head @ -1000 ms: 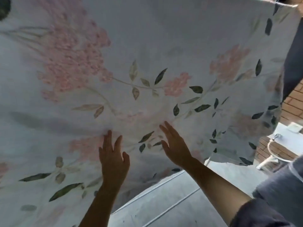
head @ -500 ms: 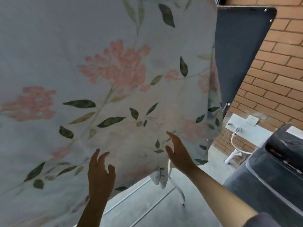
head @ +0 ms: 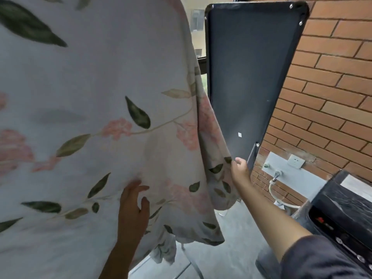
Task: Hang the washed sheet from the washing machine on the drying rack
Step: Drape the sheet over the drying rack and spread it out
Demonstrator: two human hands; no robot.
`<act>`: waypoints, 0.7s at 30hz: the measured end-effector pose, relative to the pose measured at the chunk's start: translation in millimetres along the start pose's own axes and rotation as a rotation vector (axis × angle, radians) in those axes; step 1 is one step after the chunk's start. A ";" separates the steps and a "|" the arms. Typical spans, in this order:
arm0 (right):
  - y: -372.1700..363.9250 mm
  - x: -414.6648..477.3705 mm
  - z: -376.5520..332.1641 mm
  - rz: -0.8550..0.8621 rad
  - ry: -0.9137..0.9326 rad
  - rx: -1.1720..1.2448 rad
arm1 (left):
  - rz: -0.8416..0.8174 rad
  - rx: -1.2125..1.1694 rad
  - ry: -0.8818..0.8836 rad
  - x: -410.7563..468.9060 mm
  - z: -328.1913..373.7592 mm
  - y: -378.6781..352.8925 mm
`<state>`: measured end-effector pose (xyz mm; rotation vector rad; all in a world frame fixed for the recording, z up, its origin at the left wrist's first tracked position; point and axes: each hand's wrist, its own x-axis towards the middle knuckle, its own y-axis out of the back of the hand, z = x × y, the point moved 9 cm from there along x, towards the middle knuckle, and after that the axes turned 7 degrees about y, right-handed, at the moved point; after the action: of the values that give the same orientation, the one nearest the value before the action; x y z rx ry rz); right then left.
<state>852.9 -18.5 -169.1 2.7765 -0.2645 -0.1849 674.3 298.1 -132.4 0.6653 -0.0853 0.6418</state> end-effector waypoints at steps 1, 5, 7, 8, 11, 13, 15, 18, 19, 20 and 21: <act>-7.6 10.9 5.3 -0.113 -0.102 0.065 | -0.008 -0.012 -0.012 10.5 14.3 -11.9; -41.3 20.9 30.0 -0.599 -0.326 0.022 | -0.010 -0.030 -0.047 35.0 61.4 -47.6; -49.6 32.3 32.5 -0.715 -0.225 -0.167 | 0.016 -0.037 -0.050 37.2 78.0 -64.3; -61.4 40.2 34.8 -0.793 -0.197 -0.126 | 0.030 -0.038 -0.023 37.2 83.6 -74.4; -102.7 14.0 34.6 -1.189 -0.303 0.127 | 0.084 -0.040 0.048 25.0 88.3 -90.2; -120.6 -16.4 35.7 -1.440 -0.256 0.130 | 0.168 -0.036 0.171 12.1 87.7 -90.3; -135.3 -32.0 46.2 -1.427 -0.242 0.151 | 0.239 -0.031 0.301 -1.0 79.1 -83.3; -125.0 -8.6 40.3 -1.174 -0.248 0.255 | 0.303 0.016 0.385 -18.1 83.2 -80.5; -119.2 3.3 38.2 -1.123 -0.237 0.261 | 0.307 0.012 0.410 -25.0 88.9 -82.3; -115.0 15.3 36.1 -1.089 -0.226 0.271 | 0.311 -0.001 0.419 -29.5 95.6 -85.1; -111.9 26.4 30.8 -1.061 -0.210 0.296 | 0.319 -0.014 0.414 -33.2 102.6 -88.0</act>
<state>891.6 69.5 -239.4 2.8678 1.2425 -0.7258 711.4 166.0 -108.6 0.4971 0.1919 1.0736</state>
